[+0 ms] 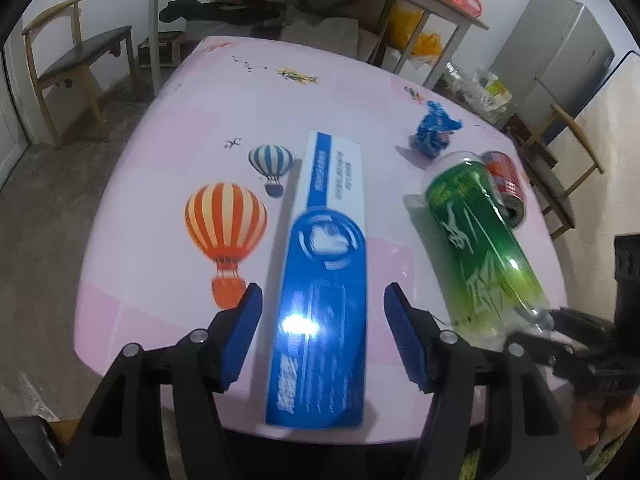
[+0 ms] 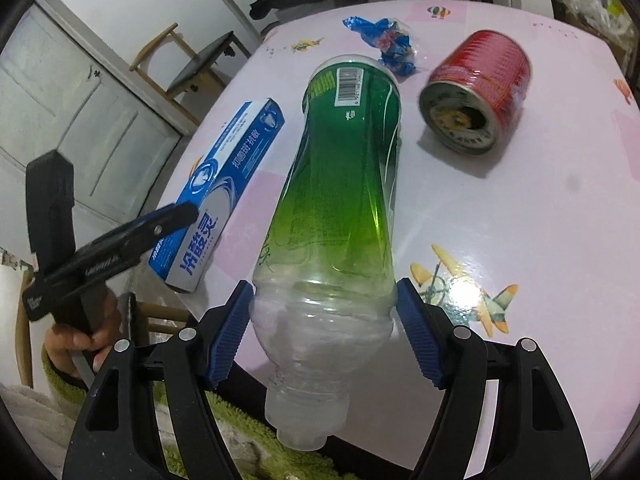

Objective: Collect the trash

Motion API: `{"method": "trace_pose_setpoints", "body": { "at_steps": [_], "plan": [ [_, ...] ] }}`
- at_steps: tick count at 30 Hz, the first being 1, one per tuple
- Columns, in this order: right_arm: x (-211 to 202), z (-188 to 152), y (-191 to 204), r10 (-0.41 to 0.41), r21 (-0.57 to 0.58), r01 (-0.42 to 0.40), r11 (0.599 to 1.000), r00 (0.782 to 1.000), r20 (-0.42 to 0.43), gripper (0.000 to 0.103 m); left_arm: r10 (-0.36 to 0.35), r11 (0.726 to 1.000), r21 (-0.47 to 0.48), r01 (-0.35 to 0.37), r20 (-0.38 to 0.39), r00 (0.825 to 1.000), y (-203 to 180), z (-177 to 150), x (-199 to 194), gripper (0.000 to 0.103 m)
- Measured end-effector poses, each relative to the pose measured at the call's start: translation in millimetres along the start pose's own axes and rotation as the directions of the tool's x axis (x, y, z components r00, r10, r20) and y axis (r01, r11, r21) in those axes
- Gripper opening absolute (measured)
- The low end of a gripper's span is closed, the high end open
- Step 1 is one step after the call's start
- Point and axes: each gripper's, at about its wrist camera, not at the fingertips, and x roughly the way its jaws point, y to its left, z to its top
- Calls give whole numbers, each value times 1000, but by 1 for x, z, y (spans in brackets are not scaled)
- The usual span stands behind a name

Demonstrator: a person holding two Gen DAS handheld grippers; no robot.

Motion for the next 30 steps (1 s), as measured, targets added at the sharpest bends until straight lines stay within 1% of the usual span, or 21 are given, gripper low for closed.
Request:
{"method": "trace_pose_setpoints", "body": {
  "at_steps": [3, 4, 5, 8, 10, 12, 15, 17, 19, 20, 21, 22, 25, 28, 30],
  "plan": [
    [4, 0, 2, -6, 3, 6, 1000, 1000, -3, 72, 22, 1000, 22, -22, -22, 1000, -1, 11, 9, 61],
    [6, 3, 3, -4, 7, 4, 1000, 1000, -3, 73, 19, 999, 29, -19, -32, 999, -2, 14, 12, 61],
    [-1, -2, -4, 0, 11, 0, 1000, 1000, -4, 74, 19, 999, 33, -17, -45, 999, -2, 16, 15, 61],
    [3, 1, -7, 24, 35, -24, 999, 1000, -15, 75, 30, 998, 54, -26, -73, 997, -3, 22, 24, 61],
    [-1, -1, -9, 20, 37, -20, 999, 1000, -9, 74, 35, 998, 63, -30, -83, 996, -4, 22, 27, 61],
    [-13, -2, -12, 13, 32, -14, 999, 999, 33, 75, 39, 997, 65, -33, -88, 995, -2, 21, 29, 61],
    [-44, 5, -30, 17, 76, -29, 997, 988, 150, 77, 35, 998, 53, -30, -94, 995, 0, 19, 29, 61],
    [-65, 14, -53, -46, 141, 13, 990, 971, 234, 82, 33, 998, 47, -28, -94, 995, 2, 19, 30, 60],
    [-77, 24, -80, -129, 220, 67, 973, 950, 284, 85, 31, 999, 41, -27, -93, 995, 4, 18, 29, 60],
    [-77, 29, -94, -168, 260, 91, 961, 942, 289, 85, 31, 999, 41, -27, -92, 995, 5, 18, 29, 60],
    [-75, 35, -108, -194, 299, 106, 948, 940, 280, 85, 31, 999, 40, -27, -92, 995, 5, 17, 29, 60],
    [-70, 41, -124, -196, 344, 98, 934, 945, 262, 85, 30, 999, 36, -27, -92, 995, 5, 17, 28, 60],
    [-52, 53, -155, -125, 425, 16, 905, 965, 230, 85, 28, 999, 28, -26, -82, 996, 6, 16, 24, 60],
    [-34, 58, -164, -92, 471, -16, 882, 974, 205, 85, 27, 999, 21, -26, -50, 998, 7, 16, 16, 60],
    [-27, 58, -165, -71, 488, -34, 872, 978, 194, 81, 35, 999, 17, -35, -29, 999, 7, 16, 11, 61]
  ]
}}
